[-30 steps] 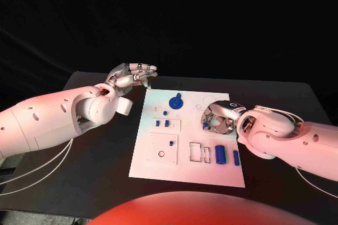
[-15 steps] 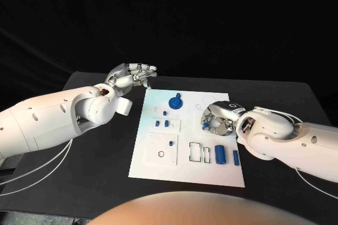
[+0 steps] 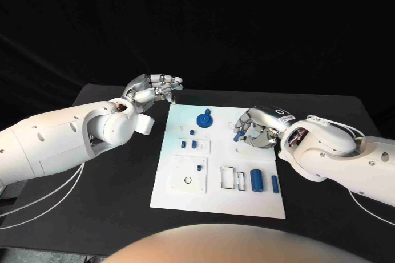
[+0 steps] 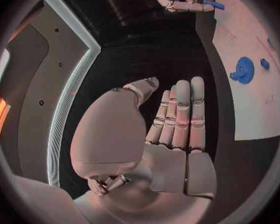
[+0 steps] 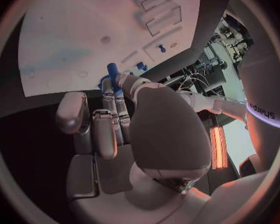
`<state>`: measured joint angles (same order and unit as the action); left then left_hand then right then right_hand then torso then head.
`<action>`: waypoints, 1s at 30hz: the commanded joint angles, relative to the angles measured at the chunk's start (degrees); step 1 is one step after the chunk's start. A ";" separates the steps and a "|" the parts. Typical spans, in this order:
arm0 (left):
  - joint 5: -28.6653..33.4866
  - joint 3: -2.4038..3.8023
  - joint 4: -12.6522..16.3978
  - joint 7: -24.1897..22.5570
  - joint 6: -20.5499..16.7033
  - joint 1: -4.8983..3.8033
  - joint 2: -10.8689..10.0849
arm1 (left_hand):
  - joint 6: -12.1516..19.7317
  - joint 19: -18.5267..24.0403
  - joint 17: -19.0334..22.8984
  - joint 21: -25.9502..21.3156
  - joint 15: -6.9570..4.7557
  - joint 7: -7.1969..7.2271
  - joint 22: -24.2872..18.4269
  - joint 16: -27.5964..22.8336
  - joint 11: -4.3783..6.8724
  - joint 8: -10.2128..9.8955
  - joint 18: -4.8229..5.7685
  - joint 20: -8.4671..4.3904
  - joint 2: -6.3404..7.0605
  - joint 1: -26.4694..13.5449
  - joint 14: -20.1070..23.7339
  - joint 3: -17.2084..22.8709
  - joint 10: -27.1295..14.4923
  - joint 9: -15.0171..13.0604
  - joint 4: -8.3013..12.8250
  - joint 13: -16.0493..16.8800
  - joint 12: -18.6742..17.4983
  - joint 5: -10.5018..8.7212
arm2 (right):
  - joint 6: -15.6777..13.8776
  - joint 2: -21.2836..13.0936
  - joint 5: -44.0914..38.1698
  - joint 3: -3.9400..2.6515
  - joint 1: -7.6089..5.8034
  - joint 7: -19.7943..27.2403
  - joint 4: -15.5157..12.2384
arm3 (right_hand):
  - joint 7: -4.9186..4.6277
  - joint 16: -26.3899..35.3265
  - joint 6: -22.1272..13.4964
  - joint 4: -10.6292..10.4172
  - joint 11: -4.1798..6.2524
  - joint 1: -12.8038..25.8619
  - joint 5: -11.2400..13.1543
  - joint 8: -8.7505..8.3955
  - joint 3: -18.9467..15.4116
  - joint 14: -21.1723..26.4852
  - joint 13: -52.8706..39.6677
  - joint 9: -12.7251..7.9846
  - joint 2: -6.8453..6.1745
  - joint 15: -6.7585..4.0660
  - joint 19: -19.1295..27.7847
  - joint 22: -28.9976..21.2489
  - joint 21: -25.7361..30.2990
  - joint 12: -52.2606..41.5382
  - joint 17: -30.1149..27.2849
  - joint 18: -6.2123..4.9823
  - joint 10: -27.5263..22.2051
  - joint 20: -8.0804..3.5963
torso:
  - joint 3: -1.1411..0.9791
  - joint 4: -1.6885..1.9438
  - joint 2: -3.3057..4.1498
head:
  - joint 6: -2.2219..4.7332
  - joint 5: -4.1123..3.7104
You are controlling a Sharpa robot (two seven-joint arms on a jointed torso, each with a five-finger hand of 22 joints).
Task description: Assemble the parts on the task board
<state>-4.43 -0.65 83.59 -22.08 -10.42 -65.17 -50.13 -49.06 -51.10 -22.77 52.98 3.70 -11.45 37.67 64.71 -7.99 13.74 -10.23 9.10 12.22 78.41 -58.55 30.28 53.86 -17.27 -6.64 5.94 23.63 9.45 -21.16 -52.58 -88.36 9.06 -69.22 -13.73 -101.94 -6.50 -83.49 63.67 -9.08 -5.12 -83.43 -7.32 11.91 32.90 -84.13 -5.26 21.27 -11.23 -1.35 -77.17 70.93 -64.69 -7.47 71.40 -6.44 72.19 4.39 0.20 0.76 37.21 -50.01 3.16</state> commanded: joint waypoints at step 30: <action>0.29 0.03 -0.15 -0.13 1.68 -0.01 1.33 | 0.17 -0.42 0.05 -0.08 0.04 -0.14 -0.05 -0.28 0.05 -0.04 -0.34 0.17 -0.07 0.61 0.36 -0.32 -0.20 -0.05 0.05 0.06 0.15 -0.01 | 2.51 15.33 -2.46 0.89 8.68 4.37 0.58 | 0.14 0.02 -0.85 1.39 2.59 1.08 -0.06 3.36 0.73 -2.18 -0.03 5.45 0.26 -0.29 0.51 -0.76 1.27 0.85 -0.67 0.42 3.17 0.00 | 0.00 0.07 0.09 | 0.01 2.19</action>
<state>-4.42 -0.66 83.34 -21.99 -9.83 -65.16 -48.90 -49.06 -51.10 -22.77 52.98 3.70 -11.45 37.68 64.71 -7.99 13.74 -10.23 9.10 12.22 78.41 -58.55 30.28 53.86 -17.25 -6.64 5.94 23.63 9.45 -21.21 -37.37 -88.49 9.97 -60.63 -9.77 -101.48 -6.29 -83.48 62.85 -7.94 -4.15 -82.24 -7.16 14.21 33.67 -84.14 -5.22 21.28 -11.69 -1.34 -77.16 70.23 -63.54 -6.81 70.78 -6.49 73.37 4.40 0.27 0.85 37.32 -50.01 5.22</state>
